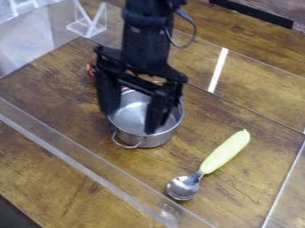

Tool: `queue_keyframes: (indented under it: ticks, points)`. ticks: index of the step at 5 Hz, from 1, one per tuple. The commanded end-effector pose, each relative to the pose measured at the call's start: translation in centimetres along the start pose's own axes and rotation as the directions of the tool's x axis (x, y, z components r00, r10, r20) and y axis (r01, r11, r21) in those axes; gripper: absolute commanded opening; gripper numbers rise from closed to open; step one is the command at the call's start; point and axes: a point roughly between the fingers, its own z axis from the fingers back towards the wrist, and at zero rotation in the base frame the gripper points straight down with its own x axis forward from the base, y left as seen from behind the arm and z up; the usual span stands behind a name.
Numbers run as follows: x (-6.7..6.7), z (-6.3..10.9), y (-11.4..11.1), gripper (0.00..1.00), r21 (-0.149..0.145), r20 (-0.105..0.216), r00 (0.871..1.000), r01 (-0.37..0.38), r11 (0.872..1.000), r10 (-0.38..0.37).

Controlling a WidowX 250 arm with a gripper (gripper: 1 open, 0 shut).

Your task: Move the green spoon to the left

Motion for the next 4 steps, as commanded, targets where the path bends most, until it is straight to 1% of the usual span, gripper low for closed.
queue_keyframes:
  ticks: [1,2,3,4]
  points:
    - [0.9,0.2,-1.2,1.00,-0.019,0.071,0.997,0.008,1.000,-0.007]
    - [1.1,-1.1,-3.0,1.00,-0.033,0.090,0.996,-0.023,0.999,0.026]
    - [1.5,-2.8,-5.2,1.00,-0.061,0.123,0.991,-0.051,0.997,0.059]
    - [1.9,-4.3,-7.0,1.00,-0.083,0.154,0.984,-0.075,0.994,0.087]
